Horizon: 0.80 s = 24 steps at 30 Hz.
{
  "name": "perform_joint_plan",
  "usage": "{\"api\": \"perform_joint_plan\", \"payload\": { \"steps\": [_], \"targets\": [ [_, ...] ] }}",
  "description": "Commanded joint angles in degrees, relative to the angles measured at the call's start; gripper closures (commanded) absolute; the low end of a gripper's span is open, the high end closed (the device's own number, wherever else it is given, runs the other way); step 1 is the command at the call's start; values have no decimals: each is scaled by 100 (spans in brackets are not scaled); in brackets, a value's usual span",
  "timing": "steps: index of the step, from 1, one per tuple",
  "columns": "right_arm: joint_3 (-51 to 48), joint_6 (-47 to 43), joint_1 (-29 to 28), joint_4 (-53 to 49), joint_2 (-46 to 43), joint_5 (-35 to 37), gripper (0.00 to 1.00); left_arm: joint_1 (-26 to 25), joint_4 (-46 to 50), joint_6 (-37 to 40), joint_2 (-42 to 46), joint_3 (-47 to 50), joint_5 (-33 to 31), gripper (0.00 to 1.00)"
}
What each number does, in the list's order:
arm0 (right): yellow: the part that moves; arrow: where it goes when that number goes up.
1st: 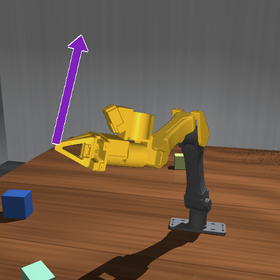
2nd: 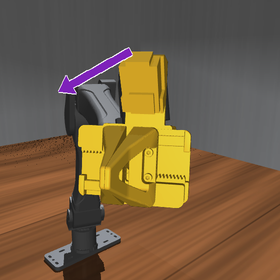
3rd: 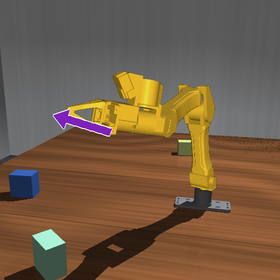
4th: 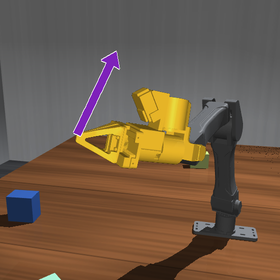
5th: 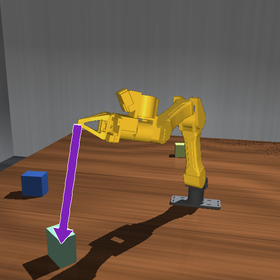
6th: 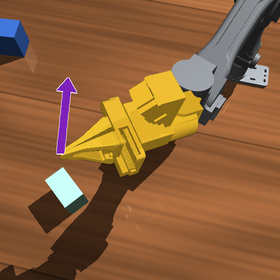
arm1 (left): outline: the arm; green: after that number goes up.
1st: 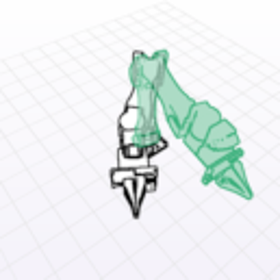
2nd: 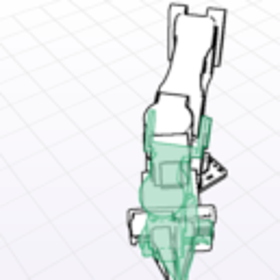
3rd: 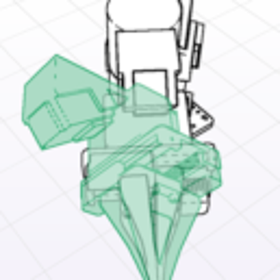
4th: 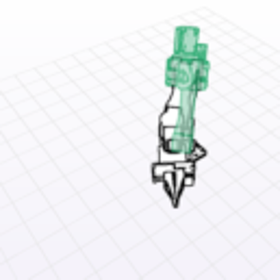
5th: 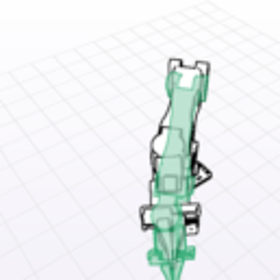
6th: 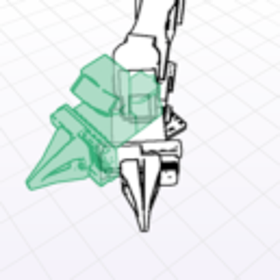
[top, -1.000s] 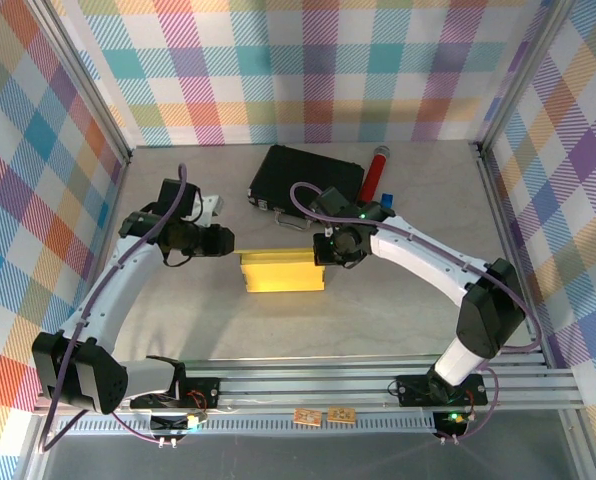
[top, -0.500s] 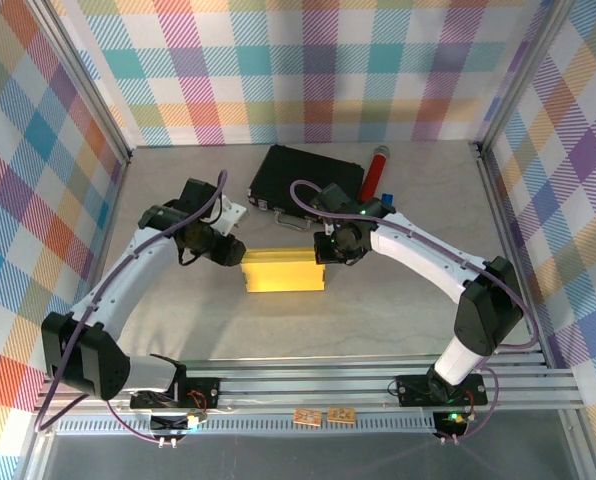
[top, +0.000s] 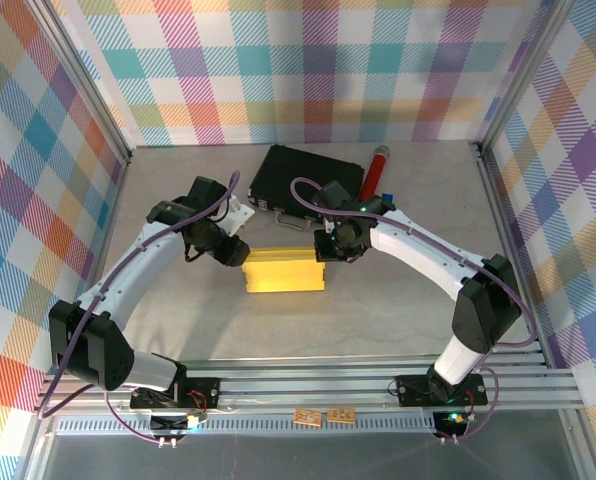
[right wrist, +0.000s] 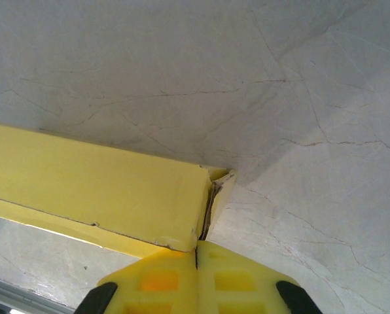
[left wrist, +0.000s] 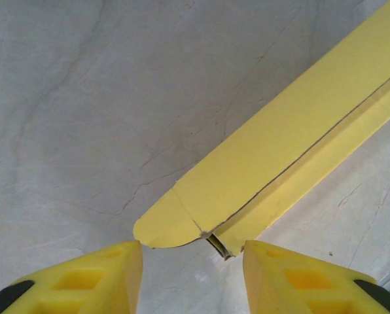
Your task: Fold the paper box
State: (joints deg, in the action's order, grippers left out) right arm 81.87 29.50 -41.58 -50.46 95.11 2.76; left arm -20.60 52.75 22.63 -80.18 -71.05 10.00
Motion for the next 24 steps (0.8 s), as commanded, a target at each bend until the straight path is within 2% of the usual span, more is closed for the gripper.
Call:
{"api": "perform_joint_plan", "payload": {
  "steps": [1, 8, 14, 24],
  "targets": [
    [30, -75, 45, -360, 166, -3, 100, -58, -33, 181, 193, 140, 104, 55],
    [-13, -78, 54, -351, 180, -18, 100, -59, -239, 189, -43, 39, -349, 50],
    [1, -58, 85, -344, 188, -30, 100, -58, -292, 181, -216, 16, 18, 51],
    [24, -67, 98, -338, 204, -47, 100, -58, -439, 98, -311, 61, 56, 56]
  ]
}}
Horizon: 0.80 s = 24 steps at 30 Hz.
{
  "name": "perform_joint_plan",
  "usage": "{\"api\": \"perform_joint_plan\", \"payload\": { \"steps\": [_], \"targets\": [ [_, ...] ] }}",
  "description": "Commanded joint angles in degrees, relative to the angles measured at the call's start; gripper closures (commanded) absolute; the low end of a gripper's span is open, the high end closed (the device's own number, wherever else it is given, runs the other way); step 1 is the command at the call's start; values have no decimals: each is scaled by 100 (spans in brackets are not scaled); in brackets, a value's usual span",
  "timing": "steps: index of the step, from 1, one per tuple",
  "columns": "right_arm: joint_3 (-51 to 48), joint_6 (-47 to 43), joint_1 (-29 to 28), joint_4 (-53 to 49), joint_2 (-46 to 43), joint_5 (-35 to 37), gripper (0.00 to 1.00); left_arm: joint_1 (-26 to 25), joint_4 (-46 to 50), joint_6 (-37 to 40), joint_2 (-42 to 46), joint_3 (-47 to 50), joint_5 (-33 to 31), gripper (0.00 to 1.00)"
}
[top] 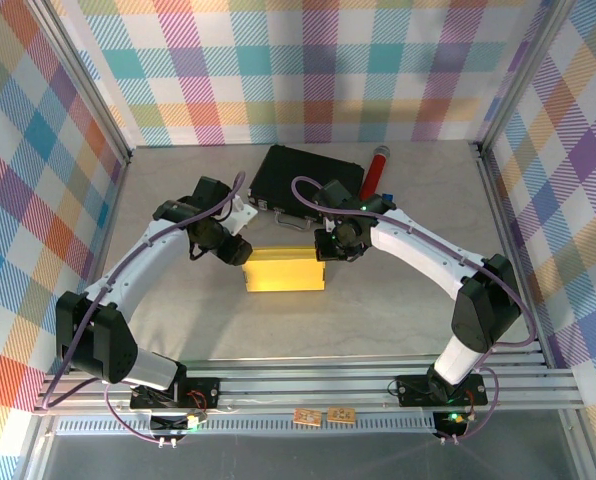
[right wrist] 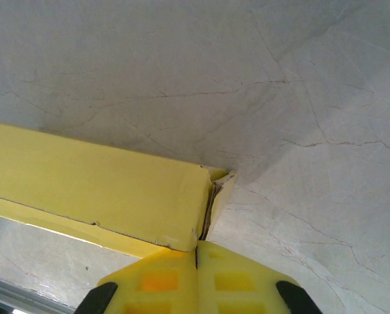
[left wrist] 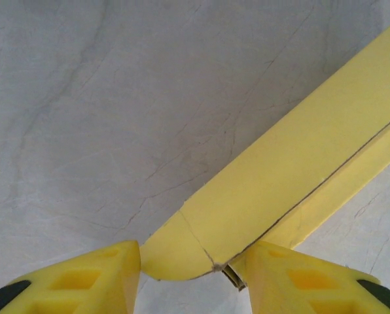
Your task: Fold the paper box
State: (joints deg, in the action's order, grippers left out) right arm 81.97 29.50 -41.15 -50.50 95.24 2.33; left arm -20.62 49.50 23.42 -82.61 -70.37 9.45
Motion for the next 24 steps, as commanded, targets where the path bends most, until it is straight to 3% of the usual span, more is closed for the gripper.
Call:
{"api": "perform_joint_plan", "payload": {
  "steps": [1, 8, 24],
  "targets": [
    [13, -69, 58, -341, 195, -4, 100, -56, -138, -2, -100, -27, 142, 57],
    [30, -61, 67, -340, 195, 22, 100, -65, -81, -142, -256, -201, 333, 75],
    [57, -77, 65, -377, 216, 48, 100, -74, 280, -594, -275, -538, 363, 86]
  ]
}}
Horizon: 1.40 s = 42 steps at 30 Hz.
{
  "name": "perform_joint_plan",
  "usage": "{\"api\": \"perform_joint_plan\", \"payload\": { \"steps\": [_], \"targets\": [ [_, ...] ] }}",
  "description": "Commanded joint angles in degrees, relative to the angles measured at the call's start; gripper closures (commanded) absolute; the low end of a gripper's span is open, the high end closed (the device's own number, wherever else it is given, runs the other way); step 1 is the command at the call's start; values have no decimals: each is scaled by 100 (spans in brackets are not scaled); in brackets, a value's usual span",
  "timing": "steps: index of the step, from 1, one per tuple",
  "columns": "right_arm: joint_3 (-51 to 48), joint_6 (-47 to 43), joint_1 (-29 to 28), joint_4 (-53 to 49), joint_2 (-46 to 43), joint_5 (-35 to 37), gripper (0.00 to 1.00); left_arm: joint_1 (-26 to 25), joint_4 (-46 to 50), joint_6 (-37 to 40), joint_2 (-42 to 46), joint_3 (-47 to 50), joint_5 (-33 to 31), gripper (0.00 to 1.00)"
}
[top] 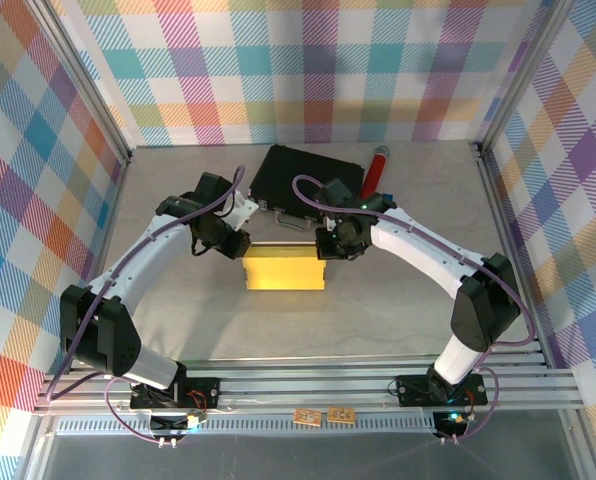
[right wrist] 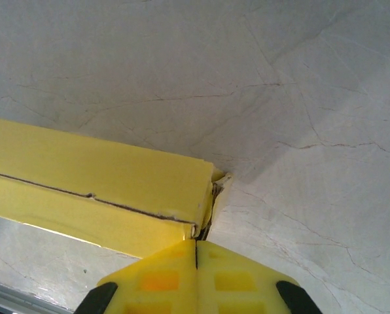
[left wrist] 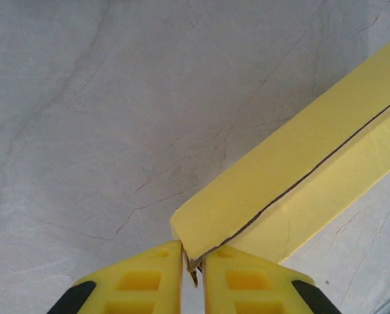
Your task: Fold the paper box
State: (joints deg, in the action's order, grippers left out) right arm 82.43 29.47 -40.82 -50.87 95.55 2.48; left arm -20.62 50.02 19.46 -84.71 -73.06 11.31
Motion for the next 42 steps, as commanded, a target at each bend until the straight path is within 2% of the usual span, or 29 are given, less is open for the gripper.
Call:
{"api": "perform_joint_plan", "payload": {
  "steps": [1, 22, 33, 42],
  "targets": [
    [12, -77, 30, -344, 184, 33, 100, -74, 290, -283, -96, -320, 216, 86],
    [41, -50, 26, -313, 250, -9, 100, -261, 796, -1019, -347, -637, 802, 94],
    [35, -44, 23, -300, 255, -28, 100, -416, 748, -1487, -537, -665, 556, 99],
    [71, -29, 21, -298, 298, -37, 100, -495, 501, -2174, -565, -545, 327, 100]
  ]
}}
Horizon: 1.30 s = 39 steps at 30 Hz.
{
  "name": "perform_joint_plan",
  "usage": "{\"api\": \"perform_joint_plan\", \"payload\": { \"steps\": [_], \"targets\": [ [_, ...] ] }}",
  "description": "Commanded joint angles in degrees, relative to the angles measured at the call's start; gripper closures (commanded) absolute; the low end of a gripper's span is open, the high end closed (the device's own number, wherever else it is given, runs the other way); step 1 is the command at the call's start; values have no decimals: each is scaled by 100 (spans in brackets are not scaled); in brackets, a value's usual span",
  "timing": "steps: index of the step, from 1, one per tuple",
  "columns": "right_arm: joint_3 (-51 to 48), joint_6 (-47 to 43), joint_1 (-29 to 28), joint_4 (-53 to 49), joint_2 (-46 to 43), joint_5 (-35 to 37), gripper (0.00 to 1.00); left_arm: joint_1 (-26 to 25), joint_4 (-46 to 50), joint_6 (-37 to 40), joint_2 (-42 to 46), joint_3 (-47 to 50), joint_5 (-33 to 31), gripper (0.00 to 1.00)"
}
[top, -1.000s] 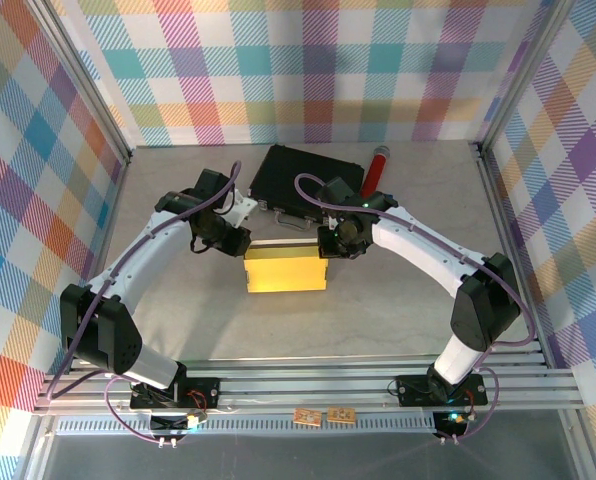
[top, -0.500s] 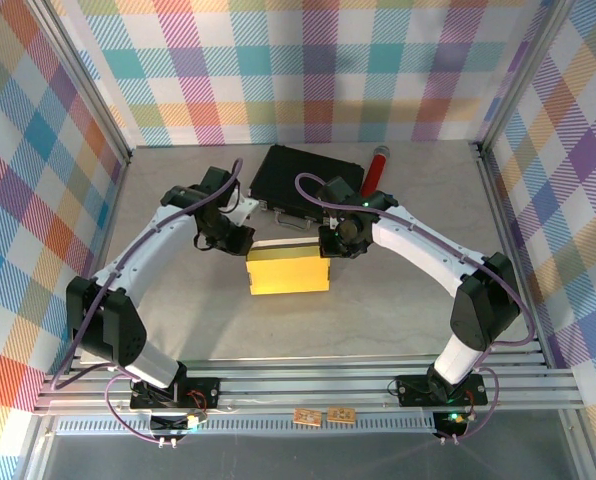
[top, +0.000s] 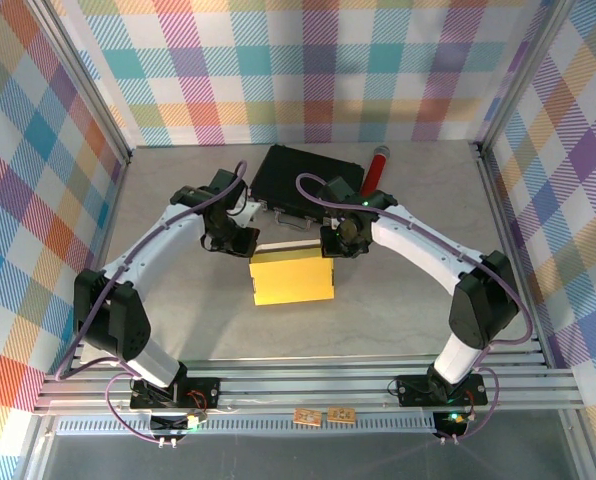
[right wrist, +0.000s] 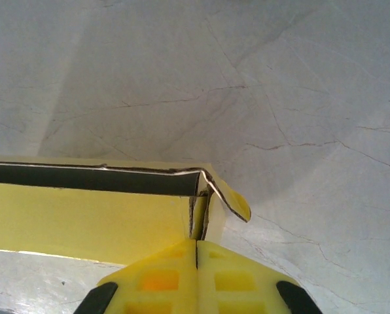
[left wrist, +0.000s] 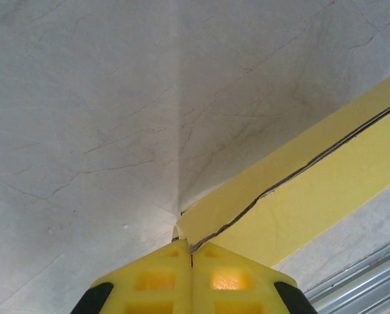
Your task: Fold the paper box
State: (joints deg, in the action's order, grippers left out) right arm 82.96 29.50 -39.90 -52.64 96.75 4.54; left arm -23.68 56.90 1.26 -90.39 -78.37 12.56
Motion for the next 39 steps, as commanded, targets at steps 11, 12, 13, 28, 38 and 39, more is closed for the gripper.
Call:
{"api": "perform_joint_plan", "payload": {
  "steps": [11, 12, 13, 28, 38, 39],
  "targets": [
    [93, 20, -66, -121, 170, -215, 100, -308, -435, -1046, -72, 15, -46, 100],
    [112, 21, -70, -115, 167, -200, 100, -313, -437, -1048, -97, -25, -51, 100],
    [131, 21, -69, -111, 144, -178, 100, -312, -418, -1053, -125, -63, -60, 100],
    [283, -56, -70, -101, 76, 10, 100, -312, 180, -1117, -484, -945, -282, 100],
    [265, -54, -70, -80, 48, 21, 100, -310, 395, -1346, -736, -1225, -264, 100],
    [259, -54, -69, -78, 50, 21, 100, -312, 424, -1360, -771, -1261, -250, 100]
  ]
}}
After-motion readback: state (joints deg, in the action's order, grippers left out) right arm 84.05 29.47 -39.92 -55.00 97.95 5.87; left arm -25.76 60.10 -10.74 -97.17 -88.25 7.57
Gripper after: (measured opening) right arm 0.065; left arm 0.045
